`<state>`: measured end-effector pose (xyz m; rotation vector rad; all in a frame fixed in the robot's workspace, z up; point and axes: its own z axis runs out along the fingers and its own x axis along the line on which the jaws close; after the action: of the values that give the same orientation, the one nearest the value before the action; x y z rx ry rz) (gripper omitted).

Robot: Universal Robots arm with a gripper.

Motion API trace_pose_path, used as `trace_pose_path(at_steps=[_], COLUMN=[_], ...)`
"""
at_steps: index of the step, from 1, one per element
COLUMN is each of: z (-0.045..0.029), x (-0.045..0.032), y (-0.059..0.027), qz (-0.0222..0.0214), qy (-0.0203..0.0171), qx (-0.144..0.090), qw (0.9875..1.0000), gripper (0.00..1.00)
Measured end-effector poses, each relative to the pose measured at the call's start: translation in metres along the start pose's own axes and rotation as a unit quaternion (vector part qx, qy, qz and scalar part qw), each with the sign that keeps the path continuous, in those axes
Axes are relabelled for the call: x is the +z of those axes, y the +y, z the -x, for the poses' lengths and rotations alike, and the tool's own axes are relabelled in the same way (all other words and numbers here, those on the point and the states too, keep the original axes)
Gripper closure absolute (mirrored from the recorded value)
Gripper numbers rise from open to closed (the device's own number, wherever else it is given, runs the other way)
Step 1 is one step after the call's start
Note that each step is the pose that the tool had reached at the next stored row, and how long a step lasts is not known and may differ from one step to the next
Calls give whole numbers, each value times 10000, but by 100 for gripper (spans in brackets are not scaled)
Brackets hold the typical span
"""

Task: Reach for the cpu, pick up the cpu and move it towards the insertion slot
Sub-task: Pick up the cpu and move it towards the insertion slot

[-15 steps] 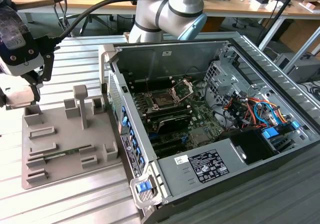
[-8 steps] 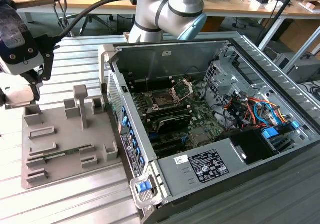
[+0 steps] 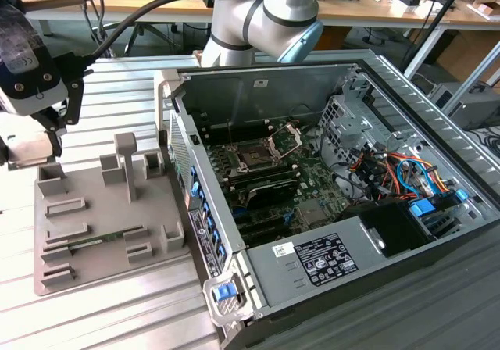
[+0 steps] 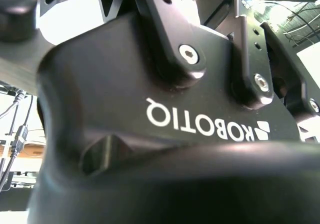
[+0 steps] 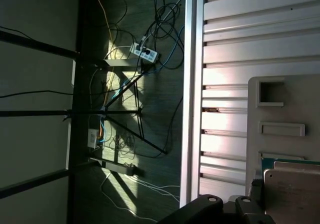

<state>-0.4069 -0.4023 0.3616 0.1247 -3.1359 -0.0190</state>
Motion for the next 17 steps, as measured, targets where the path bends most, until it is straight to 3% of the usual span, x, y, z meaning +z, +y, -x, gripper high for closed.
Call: trace_pose_path(at_steps=[17], z=[0], x=[-48], y=[0], qz=[0], qy=[0], qx=[0], qw=[10000], gripper=[45])
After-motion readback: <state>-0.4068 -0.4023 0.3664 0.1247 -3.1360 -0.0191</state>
